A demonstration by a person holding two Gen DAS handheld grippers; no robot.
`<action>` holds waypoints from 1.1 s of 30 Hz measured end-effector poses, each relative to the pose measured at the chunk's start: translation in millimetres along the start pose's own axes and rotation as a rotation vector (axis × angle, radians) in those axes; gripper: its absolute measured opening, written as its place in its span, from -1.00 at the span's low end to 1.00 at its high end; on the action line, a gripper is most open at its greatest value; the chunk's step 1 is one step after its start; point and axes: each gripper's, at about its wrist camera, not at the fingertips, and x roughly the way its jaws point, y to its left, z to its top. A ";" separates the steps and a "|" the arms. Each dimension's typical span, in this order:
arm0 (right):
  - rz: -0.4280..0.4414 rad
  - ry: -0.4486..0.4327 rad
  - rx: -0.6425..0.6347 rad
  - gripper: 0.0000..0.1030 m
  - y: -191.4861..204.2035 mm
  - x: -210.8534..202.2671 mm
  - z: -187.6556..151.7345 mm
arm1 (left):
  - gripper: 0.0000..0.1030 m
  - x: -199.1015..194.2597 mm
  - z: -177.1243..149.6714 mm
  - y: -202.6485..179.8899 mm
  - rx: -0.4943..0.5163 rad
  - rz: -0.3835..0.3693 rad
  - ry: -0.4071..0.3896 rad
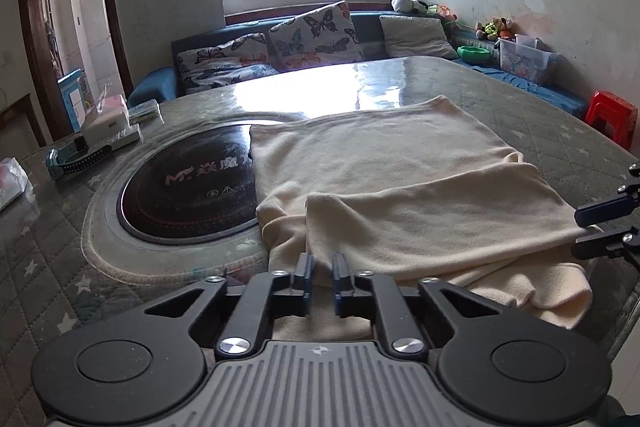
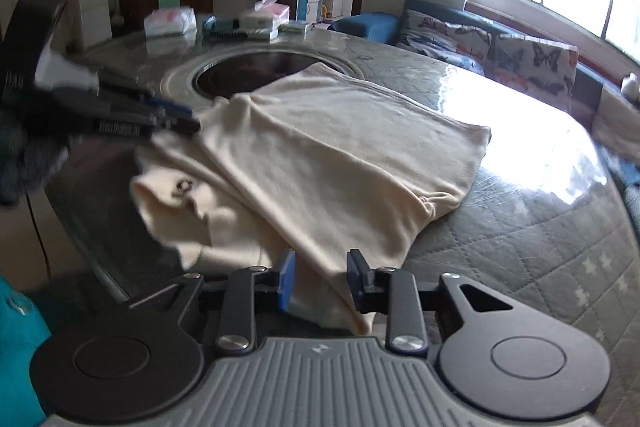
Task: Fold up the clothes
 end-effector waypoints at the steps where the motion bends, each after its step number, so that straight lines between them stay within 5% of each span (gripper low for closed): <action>1: -0.021 0.001 -0.020 -0.46 2.2 0.3 -1.8 | -0.93 -2.5 2.2 0.1 -0.002 -0.003 -0.010; 6: -0.086 0.003 -0.066 -0.49 6.8 1.0 -7.6 | -1.00 -16.8 15.8 -1.0 -0.004 -0.017 -0.068; 8: -0.085 -0.010 -0.053 -0.73 6.1 -0.8 -7.8 | -1.00 -24.3 23.2 -2.7 0.000 -0.026 -0.104; 13: -0.093 -0.017 -0.051 -0.93 3.7 -4.7 -10.4 | -1.00 -41.3 32.7 -1.1 -0.010 -0.030 -0.156; 21: -0.105 -0.017 -0.041 -0.93 1.0 -8.6 -16.2 | -0.94 -18.0 10.3 6.3 -0.014 0.014 -0.036; 24: -0.109 -0.026 -0.043 -0.86 1.4 -8.4 -14.5 | -0.92 -10.8 6.4 6.2 -0.016 0.012 -0.023; 27: -0.107 -0.025 -0.050 -0.69 1.8 -5.4 -12.9 | -0.69 -1.7 4.2 5.4 -0.016 0.032 -0.009; 33: -0.118 -0.032 -0.108 -0.67 9.7 1.5 -11.7 | -0.67 1.9 2.1 4.6 -0.016 0.005 0.003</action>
